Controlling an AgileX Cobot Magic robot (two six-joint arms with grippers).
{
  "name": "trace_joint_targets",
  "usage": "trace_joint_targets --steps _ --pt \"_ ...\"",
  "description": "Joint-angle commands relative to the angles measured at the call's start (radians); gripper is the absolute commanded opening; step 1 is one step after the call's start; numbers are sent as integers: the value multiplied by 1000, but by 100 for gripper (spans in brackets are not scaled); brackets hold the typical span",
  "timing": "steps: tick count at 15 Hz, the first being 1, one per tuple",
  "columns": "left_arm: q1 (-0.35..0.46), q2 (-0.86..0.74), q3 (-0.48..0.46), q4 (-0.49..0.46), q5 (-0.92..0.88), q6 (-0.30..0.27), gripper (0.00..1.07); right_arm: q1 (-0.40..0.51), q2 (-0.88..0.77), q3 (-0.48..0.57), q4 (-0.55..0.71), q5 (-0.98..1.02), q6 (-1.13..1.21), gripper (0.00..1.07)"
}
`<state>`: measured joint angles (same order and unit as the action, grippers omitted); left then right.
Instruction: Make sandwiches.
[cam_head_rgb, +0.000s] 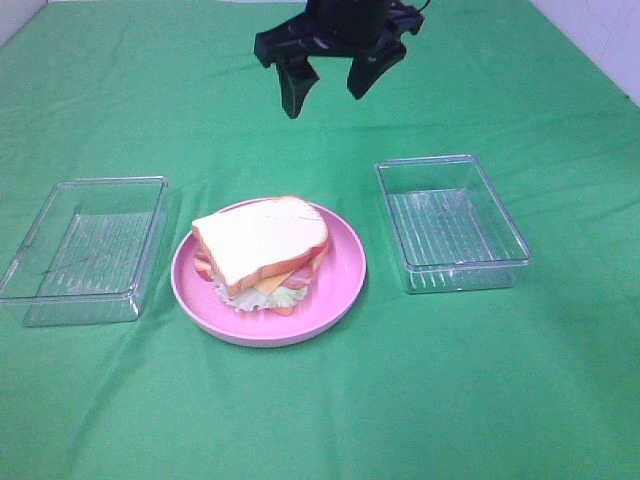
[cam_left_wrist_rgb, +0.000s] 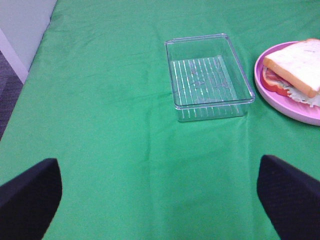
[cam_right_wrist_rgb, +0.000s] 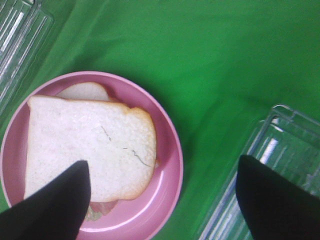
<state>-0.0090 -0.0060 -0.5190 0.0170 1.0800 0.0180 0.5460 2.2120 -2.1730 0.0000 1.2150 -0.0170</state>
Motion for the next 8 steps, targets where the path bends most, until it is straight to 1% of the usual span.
trace_joint_targets --steps 1,4,7,8 --pt "1 -4 1 1 -5 -4 100 0 -73 -7 -62 116 26 82" --pt "1 -4 1 1 -5 -4 100 0 -166 3 -116 116 47 84" --pt "1 -4 1 1 -5 -4 100 0 -275 107 -192 116 56 84" --pt "1 -4 1 1 -5 -4 100 -1 -332 180 -227 116 63 84"
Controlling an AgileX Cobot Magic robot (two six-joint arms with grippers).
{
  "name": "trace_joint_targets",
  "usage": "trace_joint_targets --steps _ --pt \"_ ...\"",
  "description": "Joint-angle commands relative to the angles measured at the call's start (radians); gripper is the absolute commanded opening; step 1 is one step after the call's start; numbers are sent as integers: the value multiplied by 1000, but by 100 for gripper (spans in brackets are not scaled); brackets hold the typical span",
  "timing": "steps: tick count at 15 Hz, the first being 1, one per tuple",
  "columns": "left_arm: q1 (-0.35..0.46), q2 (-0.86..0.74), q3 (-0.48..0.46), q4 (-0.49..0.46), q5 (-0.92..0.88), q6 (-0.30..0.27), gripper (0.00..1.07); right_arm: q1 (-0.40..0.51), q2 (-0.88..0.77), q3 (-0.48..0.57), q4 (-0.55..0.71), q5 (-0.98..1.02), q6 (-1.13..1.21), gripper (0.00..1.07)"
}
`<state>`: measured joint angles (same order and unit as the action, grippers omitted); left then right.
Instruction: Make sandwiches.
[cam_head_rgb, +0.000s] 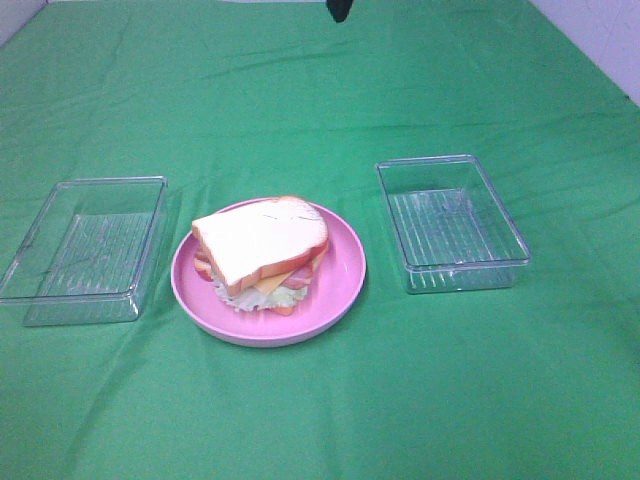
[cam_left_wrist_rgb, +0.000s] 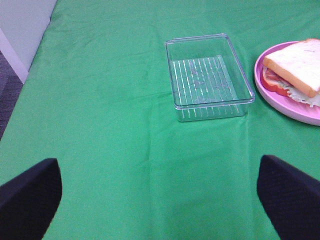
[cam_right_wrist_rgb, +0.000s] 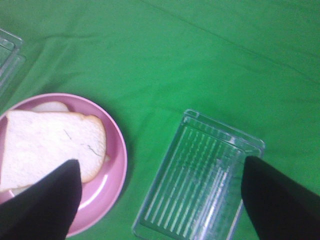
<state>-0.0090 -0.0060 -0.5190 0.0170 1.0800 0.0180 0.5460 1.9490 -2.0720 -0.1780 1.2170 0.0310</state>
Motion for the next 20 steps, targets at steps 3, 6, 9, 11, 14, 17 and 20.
trace_joint_targets --steps 3,6,9,11,14,17,20 --pt "1 -4 1 1 -5 -4 100 -1 -252 295 -118 114 74 84" --pt "1 -4 1 1 -5 -4 100 -1 -516 536 -114 114 112 84" --pt "1 -4 1 1 -5 -4 100 -1 -706 756 -113 114 149 84" --pt "1 -4 1 1 -5 -4 100 -1 -841 925 -116 113 162 84" --pt "1 -4 1 1 -5 -4 100 -43 -1003 1121 -93 101 196 84" --pt "1 -4 1 1 -5 -4 100 -320 -1263 1329 1 41 122 84" --pt "1 -4 1 1 -5 -4 100 -390 -1509 1435 49 -10 111 84"
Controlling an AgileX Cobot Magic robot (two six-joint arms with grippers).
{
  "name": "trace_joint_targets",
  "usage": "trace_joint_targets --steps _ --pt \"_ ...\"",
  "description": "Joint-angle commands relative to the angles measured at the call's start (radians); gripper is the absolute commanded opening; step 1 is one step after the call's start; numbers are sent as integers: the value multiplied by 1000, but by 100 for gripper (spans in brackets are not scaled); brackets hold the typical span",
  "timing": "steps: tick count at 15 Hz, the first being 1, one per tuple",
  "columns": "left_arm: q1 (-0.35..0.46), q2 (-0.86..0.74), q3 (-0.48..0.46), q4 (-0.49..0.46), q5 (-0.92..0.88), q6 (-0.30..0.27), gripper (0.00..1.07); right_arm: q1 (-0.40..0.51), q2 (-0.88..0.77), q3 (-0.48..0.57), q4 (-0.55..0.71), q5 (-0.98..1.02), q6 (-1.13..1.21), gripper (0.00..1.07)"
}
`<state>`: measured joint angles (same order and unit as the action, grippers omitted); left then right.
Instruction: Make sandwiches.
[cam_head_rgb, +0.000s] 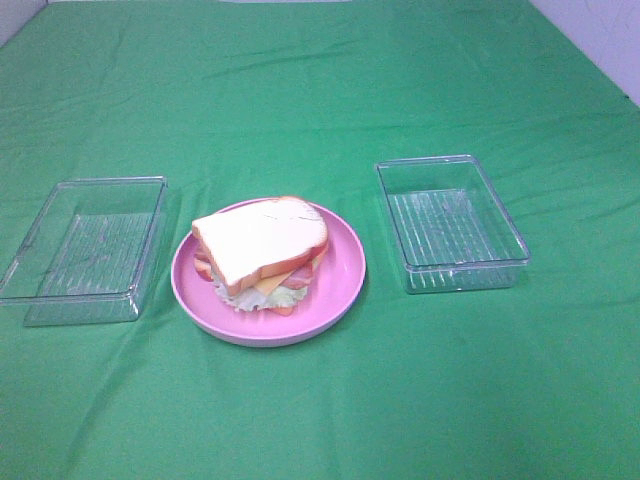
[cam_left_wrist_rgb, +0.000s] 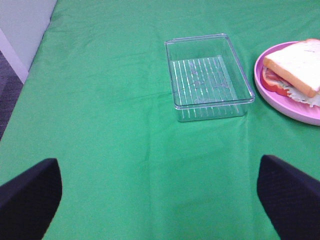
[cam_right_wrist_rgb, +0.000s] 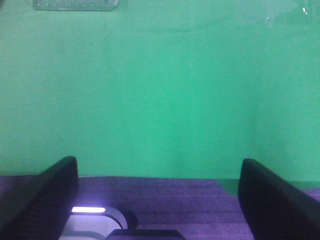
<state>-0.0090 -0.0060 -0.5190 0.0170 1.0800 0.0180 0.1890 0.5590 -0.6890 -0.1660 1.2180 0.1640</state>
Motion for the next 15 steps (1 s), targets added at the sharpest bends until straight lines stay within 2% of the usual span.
trace_joint_targets --steps 1,4,8,15 --pt "1 -4 1 1 -5 -4 100 -61 -198 85 57 -36 -39 84" --pt "1 -4 1 1 -5 -4 100 -112 -418 193 82 -123 -86 84" --pt "1 -4 1 1 -5 -4 100 -123 -598 234 89 -116 -103 84" --pt "1 -1 1 0 -5 -4 100 -122 -597 234 89 -116 -103 84"
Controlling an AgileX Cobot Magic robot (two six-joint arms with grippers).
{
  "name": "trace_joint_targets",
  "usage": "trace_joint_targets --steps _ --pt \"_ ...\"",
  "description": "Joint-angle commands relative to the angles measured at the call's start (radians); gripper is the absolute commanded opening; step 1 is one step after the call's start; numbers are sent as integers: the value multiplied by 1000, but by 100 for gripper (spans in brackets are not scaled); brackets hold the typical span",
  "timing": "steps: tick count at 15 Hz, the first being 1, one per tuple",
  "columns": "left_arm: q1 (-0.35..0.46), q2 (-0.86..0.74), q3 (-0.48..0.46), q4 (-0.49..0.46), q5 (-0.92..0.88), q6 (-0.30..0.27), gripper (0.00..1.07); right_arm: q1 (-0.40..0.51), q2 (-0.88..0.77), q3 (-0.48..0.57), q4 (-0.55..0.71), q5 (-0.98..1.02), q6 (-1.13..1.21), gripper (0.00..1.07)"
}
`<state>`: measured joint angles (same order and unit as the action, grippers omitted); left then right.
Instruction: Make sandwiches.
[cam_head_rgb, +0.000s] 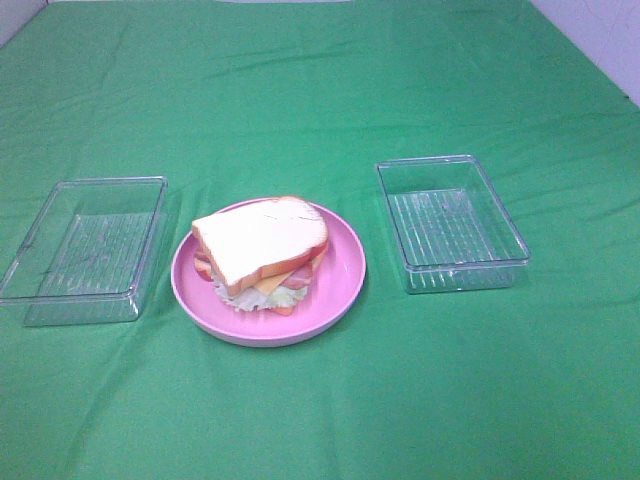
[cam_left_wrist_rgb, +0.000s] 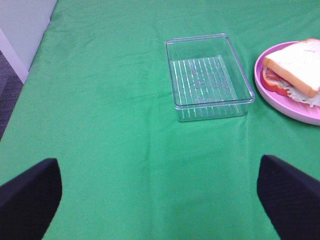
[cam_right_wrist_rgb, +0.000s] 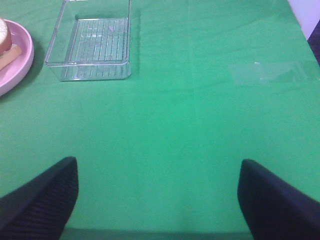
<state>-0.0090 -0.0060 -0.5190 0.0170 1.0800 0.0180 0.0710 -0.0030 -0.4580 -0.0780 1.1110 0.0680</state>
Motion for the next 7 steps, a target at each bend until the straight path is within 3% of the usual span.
trace_joint_targets --steps 1,7 --pt "1 -1 1 0 -5 -4 100 -4 -35 3 1 -9 -7 84" --pt "1 -1 1 0 -5 -4 100 -4 -35 3 1 -9 -7 84"
